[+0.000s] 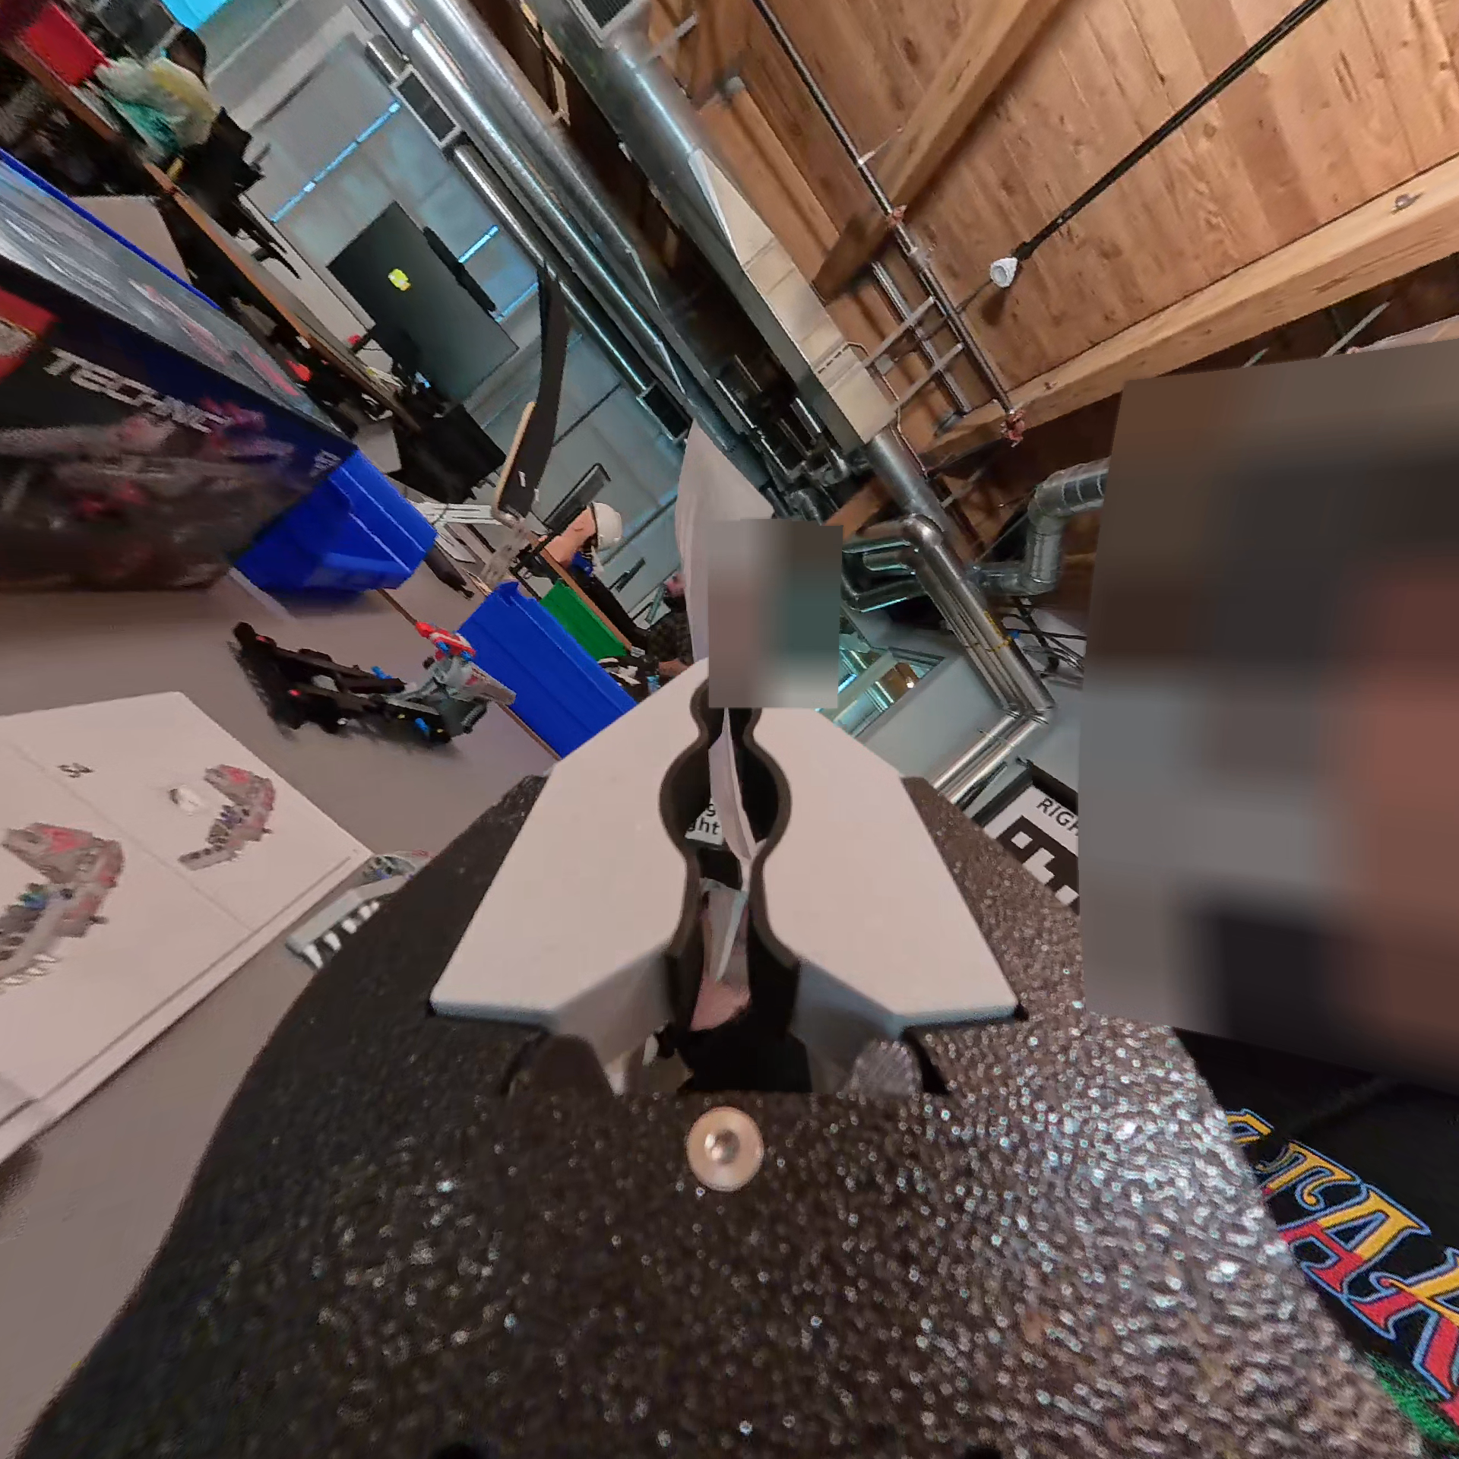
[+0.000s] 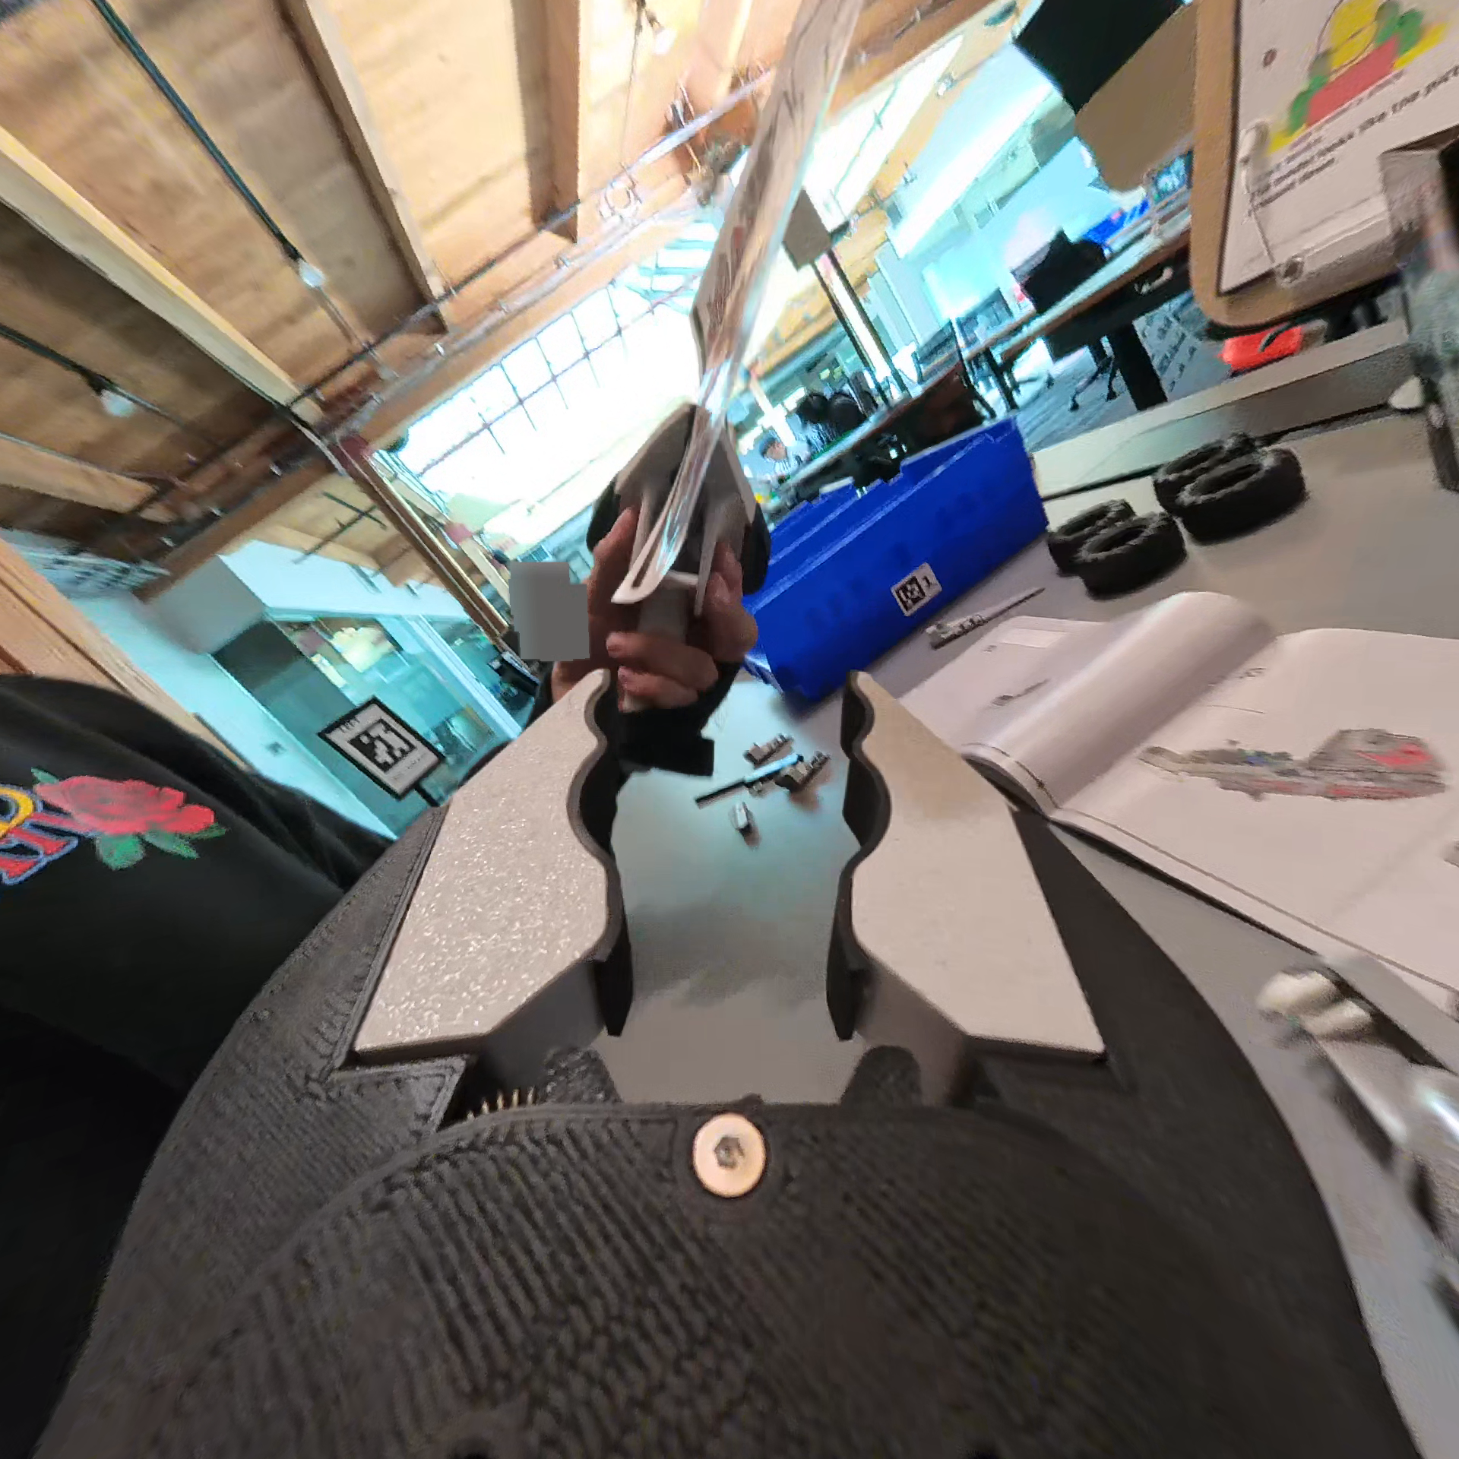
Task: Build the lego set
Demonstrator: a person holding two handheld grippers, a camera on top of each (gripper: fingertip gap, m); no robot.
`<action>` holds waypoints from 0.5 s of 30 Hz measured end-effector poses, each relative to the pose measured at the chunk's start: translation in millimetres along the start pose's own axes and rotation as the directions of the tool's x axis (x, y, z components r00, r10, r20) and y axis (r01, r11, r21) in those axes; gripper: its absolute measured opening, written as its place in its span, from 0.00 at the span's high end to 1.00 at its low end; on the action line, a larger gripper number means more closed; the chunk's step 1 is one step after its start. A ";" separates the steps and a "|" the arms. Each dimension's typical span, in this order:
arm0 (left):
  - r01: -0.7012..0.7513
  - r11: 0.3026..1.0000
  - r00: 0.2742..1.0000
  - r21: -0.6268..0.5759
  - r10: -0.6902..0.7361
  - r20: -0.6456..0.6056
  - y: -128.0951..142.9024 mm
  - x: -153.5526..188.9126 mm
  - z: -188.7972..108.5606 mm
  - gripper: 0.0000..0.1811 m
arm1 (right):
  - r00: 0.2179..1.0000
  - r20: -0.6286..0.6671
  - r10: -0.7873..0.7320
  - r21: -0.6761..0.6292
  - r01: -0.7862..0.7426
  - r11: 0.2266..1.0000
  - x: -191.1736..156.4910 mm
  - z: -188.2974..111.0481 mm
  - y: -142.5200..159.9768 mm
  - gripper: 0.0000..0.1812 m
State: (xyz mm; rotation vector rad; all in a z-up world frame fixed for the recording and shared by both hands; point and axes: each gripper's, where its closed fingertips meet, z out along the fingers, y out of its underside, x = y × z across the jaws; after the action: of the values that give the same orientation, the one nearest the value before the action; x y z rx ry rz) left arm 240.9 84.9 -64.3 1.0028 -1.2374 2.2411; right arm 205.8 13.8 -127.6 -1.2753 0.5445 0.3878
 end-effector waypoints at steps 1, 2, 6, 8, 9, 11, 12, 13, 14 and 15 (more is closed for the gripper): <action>0.004 1.000 1.000 -0.003 -0.004 -0.004 3.5 0.9 0.1 1.00 | 1.000 0.020 0.008 0.040 -0.008 0.999 -2.7 4.9 -2.9 0.70; 0.004 1.000 1.000 -0.008 -0.004 -0.001 6.6 0.5 -0.4 1.00 | 0.999 0.042 0.020 0.088 -0.023 0.996 -5.9 7.4 -8.0 0.71; 0.006 1.000 1.000 -0.031 -0.007 -0.007 15.7 2.7 -3.6 1.00 | 0.997 0.053 0.058 0.184 -0.066 0.981 -5.5 8.6 -19.4 0.77; 0.009 0.999 1.000 -0.040 -0.010 -0.005 18.6 2.4 -5.3 1.00 | 0.996 0.067 0.062 0.197 -0.074 0.978 -8.8 8.6 -21.2 0.81; 0.010 0.999 1.000 -0.047 -0.010 -0.006 19.9 2.3 -6.0 1.00 | 0.996 0.074 0.057 0.213 -0.071 0.975 -10.9 7.8 -23.7 0.83; 0.011 0.998 1.000 -0.057 -0.012 -0.011 21.4 2.7 -7.6 1.00 | 0.997 0.063 0.053 0.239 -0.067 0.969 -10.7 5.5 -28.1 0.87; 0.011 0.998 1.000 -0.060 -0.012 -0.011 21.8 2.4 -8.3 1.00 | 0.997 0.058 0.051 0.247 -0.064 0.967 -10.1 4.4 -29.7 0.88; 0.010 0.998 1.000 -0.065 -0.011 -0.010 22.4 1.9 -9.0 1.00 | 0.997 0.062 0.048 0.255 -0.063 0.965 -11.0 3.4 -31.3 0.89; 0.009 0.998 1.000 -0.068 -0.010 -0.007 22.7 1.1 -9.8 1.00 | 0.996 0.070 0.050 0.263 -0.066 0.963 -12.1 2.7 -32.9 0.91; 0.010 0.998 1.000 -0.070 -0.010 -0.006 22.9 0.4 -10.6 1.00 | 0.996 0.075 0.052 0.270 -0.071 0.960 -13.0 2.2 -34.0 0.94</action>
State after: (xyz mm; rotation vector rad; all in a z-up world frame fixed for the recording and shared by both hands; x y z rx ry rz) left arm 222.0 81.6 -80.7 0.9729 -1.2962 2.1761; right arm 214.6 7.5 -92.8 -0.9790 0.5610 0.3917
